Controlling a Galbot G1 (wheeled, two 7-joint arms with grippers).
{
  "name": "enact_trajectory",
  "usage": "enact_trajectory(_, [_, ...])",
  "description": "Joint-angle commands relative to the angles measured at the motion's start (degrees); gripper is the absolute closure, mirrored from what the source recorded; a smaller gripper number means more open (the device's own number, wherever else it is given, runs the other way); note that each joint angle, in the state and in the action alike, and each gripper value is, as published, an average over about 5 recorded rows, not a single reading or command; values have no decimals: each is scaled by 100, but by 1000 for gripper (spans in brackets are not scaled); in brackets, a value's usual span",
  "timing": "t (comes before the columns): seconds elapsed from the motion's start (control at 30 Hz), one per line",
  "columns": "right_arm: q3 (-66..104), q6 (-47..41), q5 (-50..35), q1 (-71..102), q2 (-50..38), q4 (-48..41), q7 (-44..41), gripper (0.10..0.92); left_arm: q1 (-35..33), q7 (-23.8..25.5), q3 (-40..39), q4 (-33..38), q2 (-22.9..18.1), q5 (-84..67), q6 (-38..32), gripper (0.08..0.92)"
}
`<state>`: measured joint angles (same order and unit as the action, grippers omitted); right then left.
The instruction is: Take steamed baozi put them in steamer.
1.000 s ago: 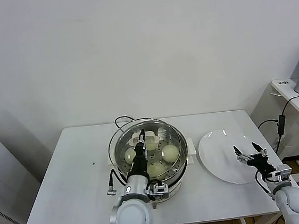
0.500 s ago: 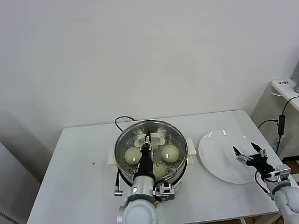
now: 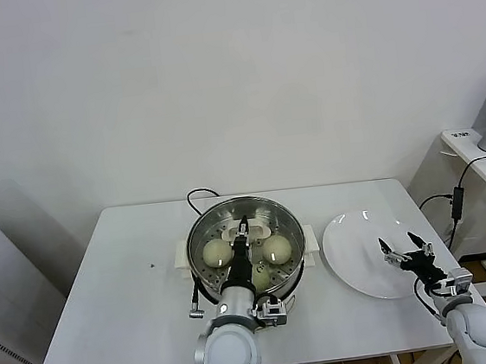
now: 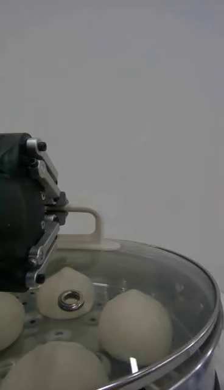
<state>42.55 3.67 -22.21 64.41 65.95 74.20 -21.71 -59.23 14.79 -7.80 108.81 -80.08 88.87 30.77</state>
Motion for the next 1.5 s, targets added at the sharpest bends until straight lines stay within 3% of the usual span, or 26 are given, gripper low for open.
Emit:
enact_trajectory(0.03, [20,9,-2,15,-9,-13,-20,203,27,-56,12,-104,-10,-66,2,895])
enact_trajectory(0.57, [25,18,43,30,37,-25,-83,203,-145,-286,33,105,61,-563,18,893])
enact_trajectory(0.67, [25,26,58,41,47,-23,-98,203,-240,-196,86,428,149,-799,-16,856])
enact_trajectory(0.83, [28,31,58,42,47,-13,-115,203,-434,198,327,1118,452,-1665,-180,717])
enact_trajectory(1.0, [27,22,53,26,31,10,-121,203,-556,808,895,2009,811,-3736,-494,561])
enact_trajectory(1.13, [30,14,33,18,25,45,-146,203,-290,1054,1539,2314,1073,-6571,-798,457])
enact_trajectory(1.3, [22,-82,-70,26,25,167,-259,203,-123,494,2526,2319,1131,-10757,-991,293])
enact_trajectory(1.4, [6,-130,-87,18,86,262,-165,203,-245,-79,3227,2312,1192,-12234,-919,211])
enact_trajectory(1.5, [-23,-31,-67,29,134,370,45,203,-389,-698,3933,2229,1198,-13198,-782,182])
